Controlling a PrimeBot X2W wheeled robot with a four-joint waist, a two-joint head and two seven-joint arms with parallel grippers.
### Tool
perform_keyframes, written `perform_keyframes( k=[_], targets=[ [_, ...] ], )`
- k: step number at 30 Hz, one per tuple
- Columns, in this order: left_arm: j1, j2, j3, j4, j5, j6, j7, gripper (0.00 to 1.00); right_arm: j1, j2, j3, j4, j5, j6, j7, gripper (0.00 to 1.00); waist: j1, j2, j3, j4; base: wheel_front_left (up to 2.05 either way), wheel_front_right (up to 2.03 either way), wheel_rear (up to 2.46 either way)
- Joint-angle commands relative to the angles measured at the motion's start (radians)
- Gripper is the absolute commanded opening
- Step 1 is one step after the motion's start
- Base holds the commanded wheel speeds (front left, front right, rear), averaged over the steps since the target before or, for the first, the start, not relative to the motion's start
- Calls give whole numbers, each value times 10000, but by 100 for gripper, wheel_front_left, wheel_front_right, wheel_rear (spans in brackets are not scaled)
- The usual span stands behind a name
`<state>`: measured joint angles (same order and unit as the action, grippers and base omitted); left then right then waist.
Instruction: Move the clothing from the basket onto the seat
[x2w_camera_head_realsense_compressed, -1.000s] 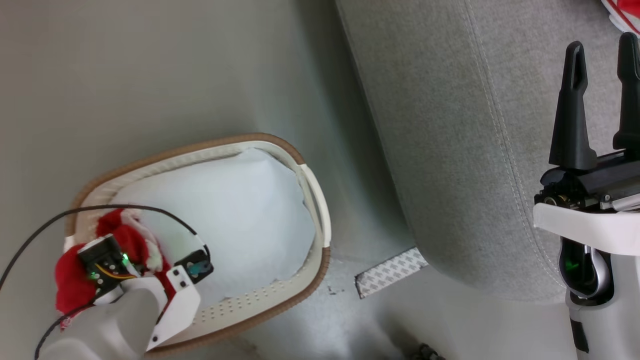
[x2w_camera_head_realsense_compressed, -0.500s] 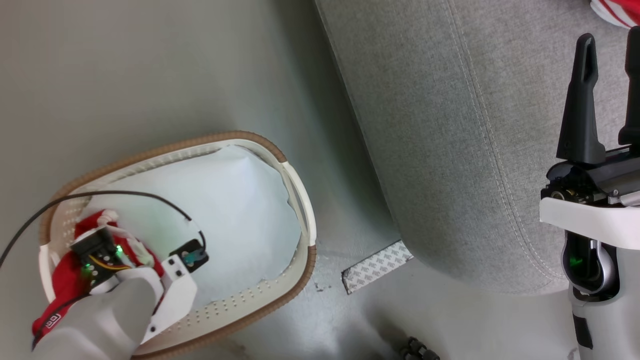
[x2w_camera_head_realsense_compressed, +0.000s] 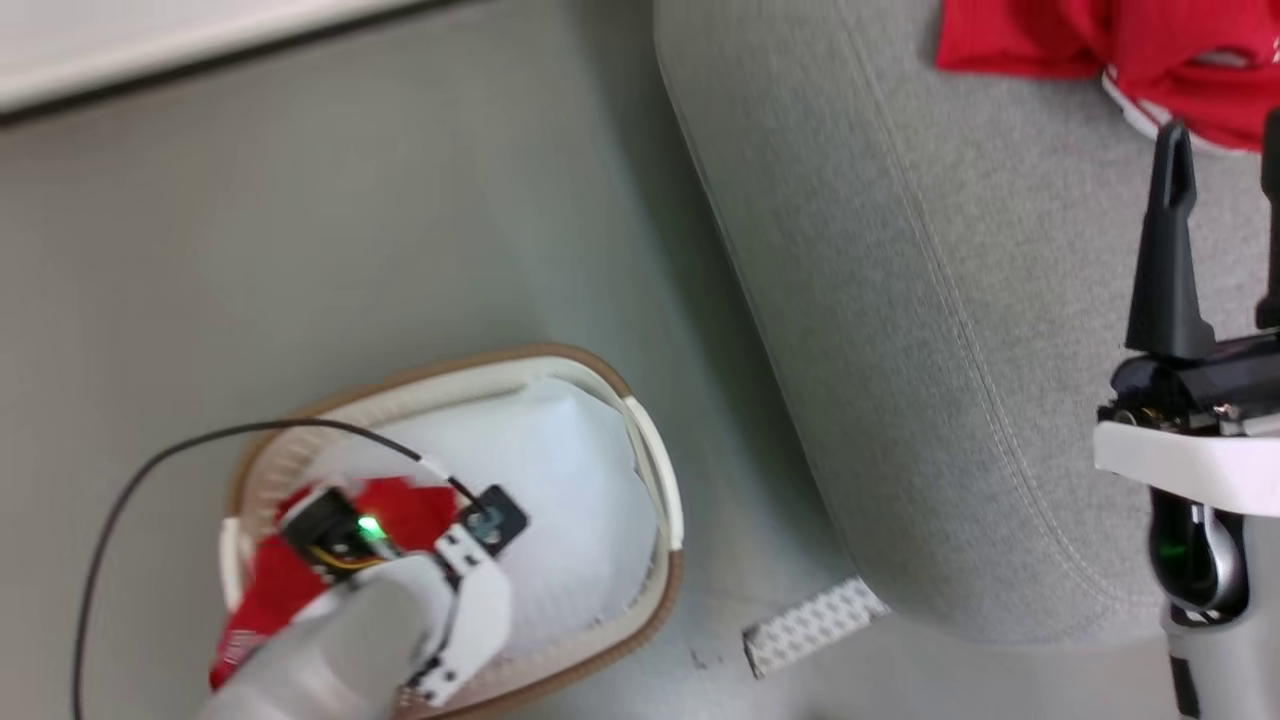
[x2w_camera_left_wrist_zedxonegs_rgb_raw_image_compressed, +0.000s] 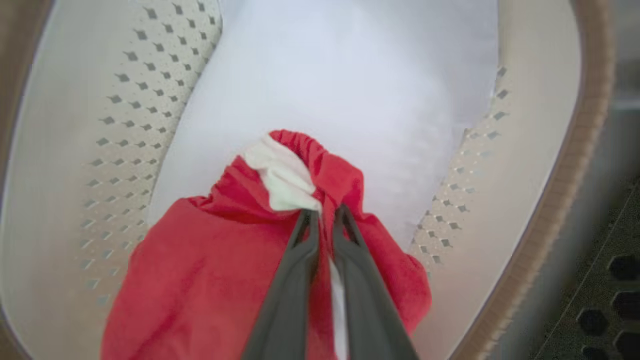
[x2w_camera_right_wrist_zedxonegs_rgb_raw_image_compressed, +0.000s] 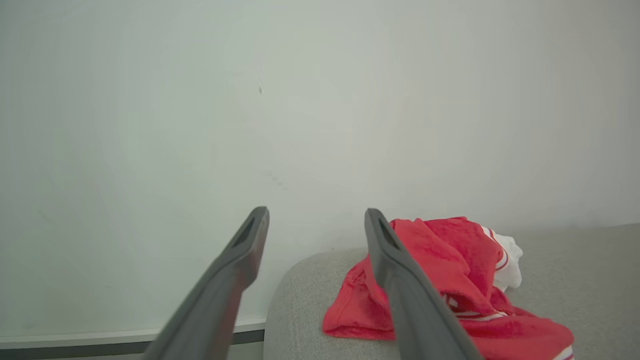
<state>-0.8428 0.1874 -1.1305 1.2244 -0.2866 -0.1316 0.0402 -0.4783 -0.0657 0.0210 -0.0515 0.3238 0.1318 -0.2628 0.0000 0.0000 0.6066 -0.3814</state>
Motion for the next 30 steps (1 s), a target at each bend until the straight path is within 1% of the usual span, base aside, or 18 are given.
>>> perform_keyframes(
  k=[1, 4, 6, 11, 14, 21, 26, 28, 30],
  targets=[
    [225, -114, 62, -71, -264, 20, -210, 0, 209, -175, -95, 76, -83, -22, -24, 100, 0, 0, -908, 669, 0, 0, 0],
    [378, -436, 154, -267, -701, 20, -672, 0, 448, -398, -205, 166, -96, -22, -24, 100, 0, 0, -1539, 1039, 0, 0, 0],
    [485, -639, 269, -485, -1042, 20, -1166, 0, 603, -563, -280, 243, -89, -22, -24, 100, 0, 0, -1989, 1267, 0, 0, 0],
    [793, -854, 637, -921, -1962, 19, -2226, 0, 1037, -868, -359, 452, 16, -22, -24, 100, 0, 0, -3054, 1735, 0, 0, 0],
    [871, -925, 857, -1261, -2396, 19, -2660, 0, 1335, -967, -359, 542, 89, -22, -24, 100, 0, 0, -3621, 1973, 0, 0, 0],
    [741, -604, 1607, -2584, -2976, 22, -3046, 0, 1875, -1223, -246, 791, 169, -22, -12, 100, 0, 0, -4465, 2404, 0, 0, 0],
    [897, -231, 2740, -4549, -3343, 198, -3048, 0, 2149, -1371, 34, 1009, 305, -22, -12, 100, 0, 0, -4923, 2609, 0, 0, 0],
    [1012, -29, 3116, -5365, -3154, 400, -3049, 0, 2208, -1406, 209, 1116, 364, -22, -12, 100, 0, 0, -5074, 2657, 0, 0, 0],
    [1207, 21, 3406, -6050, -3271, 461, -3045, 0, 2243, -1433, 332, 1216, 420, -22, -12, 100, 0, 0, -5236, 2698, 0, 0, 0]
  ],
)
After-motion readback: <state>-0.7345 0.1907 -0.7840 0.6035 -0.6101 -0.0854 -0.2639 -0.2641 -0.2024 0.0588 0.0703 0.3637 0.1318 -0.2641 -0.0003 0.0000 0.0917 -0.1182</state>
